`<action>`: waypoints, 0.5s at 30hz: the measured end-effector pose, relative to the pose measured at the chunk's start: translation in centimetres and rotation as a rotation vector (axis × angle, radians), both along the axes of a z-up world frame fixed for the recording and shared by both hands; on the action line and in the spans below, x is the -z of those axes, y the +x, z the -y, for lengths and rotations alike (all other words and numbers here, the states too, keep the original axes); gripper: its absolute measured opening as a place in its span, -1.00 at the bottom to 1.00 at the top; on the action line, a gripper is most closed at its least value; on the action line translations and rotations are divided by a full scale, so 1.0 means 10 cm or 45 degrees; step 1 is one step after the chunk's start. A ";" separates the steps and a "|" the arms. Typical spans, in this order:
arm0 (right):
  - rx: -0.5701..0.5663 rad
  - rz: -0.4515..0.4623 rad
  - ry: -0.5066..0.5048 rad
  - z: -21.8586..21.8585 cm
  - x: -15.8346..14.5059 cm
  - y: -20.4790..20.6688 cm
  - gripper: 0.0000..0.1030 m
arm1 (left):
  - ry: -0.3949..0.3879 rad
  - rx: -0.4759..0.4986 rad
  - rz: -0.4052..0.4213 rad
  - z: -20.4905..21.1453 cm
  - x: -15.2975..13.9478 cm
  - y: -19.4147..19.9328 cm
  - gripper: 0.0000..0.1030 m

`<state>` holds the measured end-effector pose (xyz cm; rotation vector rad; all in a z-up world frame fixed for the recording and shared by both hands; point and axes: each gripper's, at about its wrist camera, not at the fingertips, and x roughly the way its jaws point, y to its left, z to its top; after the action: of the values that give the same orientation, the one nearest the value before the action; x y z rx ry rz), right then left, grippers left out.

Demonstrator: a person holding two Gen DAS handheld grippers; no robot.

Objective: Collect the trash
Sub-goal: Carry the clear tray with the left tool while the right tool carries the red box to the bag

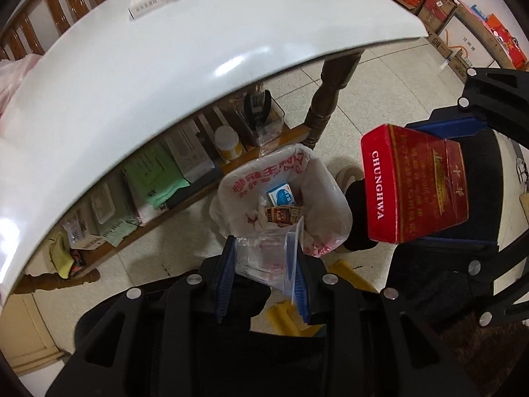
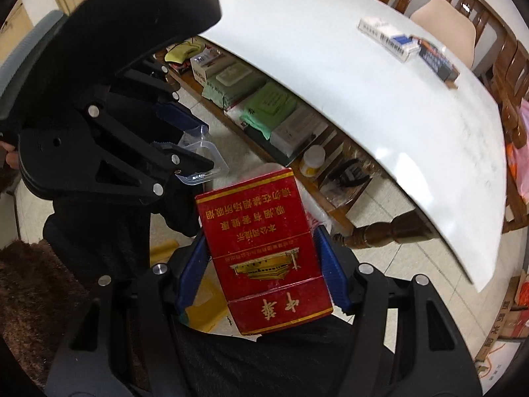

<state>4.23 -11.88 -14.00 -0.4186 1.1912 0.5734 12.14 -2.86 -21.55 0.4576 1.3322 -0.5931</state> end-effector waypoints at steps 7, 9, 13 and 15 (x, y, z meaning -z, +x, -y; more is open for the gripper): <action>0.055 -0.073 0.017 0.08 0.39 0.12 0.20 | -0.027 -0.024 -0.062 0.04 0.39 0.02 -0.39; 0.072 -0.089 0.024 0.10 0.49 0.15 0.20 | -0.032 -0.038 -0.077 0.05 0.48 0.05 -0.39; 0.103 -0.120 0.034 0.13 0.74 0.21 0.20 | -0.020 -0.074 -0.094 0.07 0.71 0.12 -0.39; 0.118 -0.136 0.034 0.15 0.89 0.22 0.20 | 0.001 -0.099 -0.104 0.08 0.86 0.18 -0.39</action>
<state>6.45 -13.35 -22.93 -0.3117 1.2967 0.5363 13.95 -3.62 -30.11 0.3840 1.4218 -0.5516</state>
